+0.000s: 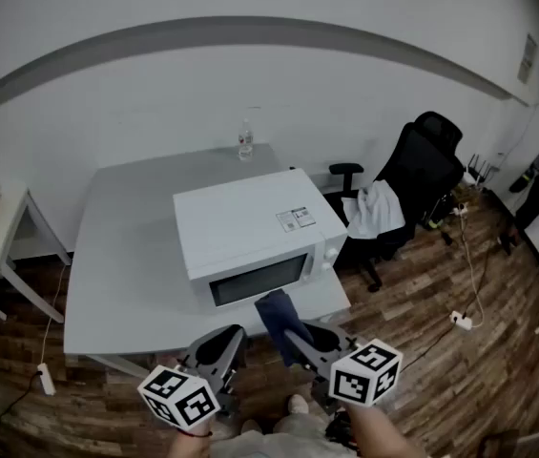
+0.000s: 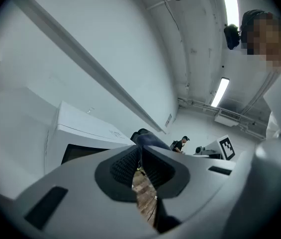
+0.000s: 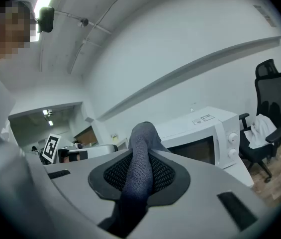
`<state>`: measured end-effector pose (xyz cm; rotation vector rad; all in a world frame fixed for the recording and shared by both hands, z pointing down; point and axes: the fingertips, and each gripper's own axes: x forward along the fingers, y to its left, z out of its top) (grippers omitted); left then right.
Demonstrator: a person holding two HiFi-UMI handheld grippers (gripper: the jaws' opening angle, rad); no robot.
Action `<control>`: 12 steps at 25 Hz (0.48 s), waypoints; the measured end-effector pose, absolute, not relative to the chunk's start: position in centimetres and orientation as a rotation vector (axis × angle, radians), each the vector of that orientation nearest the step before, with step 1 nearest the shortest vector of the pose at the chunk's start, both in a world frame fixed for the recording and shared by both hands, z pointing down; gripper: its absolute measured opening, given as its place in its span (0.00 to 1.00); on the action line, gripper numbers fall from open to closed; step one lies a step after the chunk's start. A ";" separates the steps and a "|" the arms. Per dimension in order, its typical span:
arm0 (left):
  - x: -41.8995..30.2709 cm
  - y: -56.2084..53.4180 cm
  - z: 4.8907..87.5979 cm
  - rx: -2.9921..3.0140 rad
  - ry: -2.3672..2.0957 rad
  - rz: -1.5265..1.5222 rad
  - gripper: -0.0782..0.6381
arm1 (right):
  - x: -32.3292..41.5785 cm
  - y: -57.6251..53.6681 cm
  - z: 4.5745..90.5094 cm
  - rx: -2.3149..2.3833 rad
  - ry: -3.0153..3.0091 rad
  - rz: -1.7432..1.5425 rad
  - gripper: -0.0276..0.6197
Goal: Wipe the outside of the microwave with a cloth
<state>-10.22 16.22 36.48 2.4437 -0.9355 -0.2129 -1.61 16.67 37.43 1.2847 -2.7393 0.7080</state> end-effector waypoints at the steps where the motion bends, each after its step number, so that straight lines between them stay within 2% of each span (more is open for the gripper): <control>1: -10.1 16.3 36.5 2.444 -0.934 -0.211 0.15 | -1.5 16.7 37.5 1.283 -2.739 0.706 0.17; 12: -10.3 16.5 36.0 2.448 -0.924 -0.225 0.15 | -0.2 16.5 36.7 1.255 -2.731 0.664 0.17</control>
